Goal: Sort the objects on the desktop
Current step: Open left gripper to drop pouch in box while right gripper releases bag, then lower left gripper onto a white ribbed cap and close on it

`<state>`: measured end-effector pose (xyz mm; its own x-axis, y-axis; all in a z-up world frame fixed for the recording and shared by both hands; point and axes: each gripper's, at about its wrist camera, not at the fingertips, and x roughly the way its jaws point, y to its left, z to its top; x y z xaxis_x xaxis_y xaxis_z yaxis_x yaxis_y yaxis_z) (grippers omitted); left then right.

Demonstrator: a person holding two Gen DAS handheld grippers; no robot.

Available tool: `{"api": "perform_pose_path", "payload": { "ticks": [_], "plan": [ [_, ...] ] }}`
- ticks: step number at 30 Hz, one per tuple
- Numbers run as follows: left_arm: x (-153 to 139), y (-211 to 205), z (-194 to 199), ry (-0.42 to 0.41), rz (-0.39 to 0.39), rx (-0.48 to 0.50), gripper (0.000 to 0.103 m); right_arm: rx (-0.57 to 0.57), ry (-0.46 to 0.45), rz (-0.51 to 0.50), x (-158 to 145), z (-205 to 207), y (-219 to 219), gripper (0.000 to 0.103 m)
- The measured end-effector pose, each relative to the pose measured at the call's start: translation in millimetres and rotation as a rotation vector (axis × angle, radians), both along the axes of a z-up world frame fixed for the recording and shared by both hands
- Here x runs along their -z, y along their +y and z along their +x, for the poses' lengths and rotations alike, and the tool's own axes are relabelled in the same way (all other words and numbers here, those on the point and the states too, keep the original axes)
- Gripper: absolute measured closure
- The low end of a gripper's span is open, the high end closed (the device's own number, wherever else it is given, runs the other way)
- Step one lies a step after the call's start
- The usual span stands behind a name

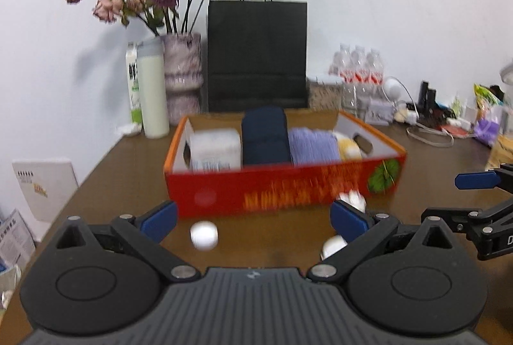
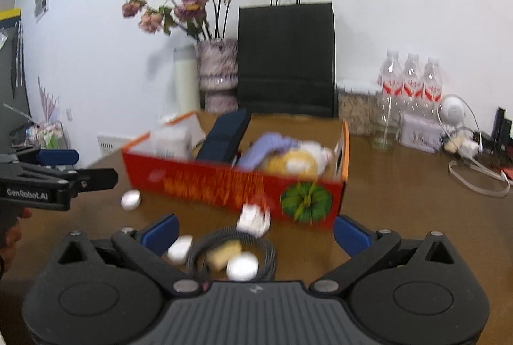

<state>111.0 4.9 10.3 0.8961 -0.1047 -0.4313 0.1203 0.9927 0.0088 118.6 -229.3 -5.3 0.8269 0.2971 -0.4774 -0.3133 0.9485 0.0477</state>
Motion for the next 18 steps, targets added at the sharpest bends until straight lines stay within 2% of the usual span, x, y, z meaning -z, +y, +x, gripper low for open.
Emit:
{"api": "perform_pose_path", "payload": {
  "ticks": [9,18],
  "plan": [
    [34.6,-21.1,-42.2,0.108,0.017,0.071,0.000,0.030,0.097,-0.037,33.0,-32.6,0.0,0.000],
    [51.7,-36.8,-47.2,0.147,0.036,0.099,0.000,0.029,0.129,-0.039,42.3,-43.8,2.5,0.000]
  ]
}}
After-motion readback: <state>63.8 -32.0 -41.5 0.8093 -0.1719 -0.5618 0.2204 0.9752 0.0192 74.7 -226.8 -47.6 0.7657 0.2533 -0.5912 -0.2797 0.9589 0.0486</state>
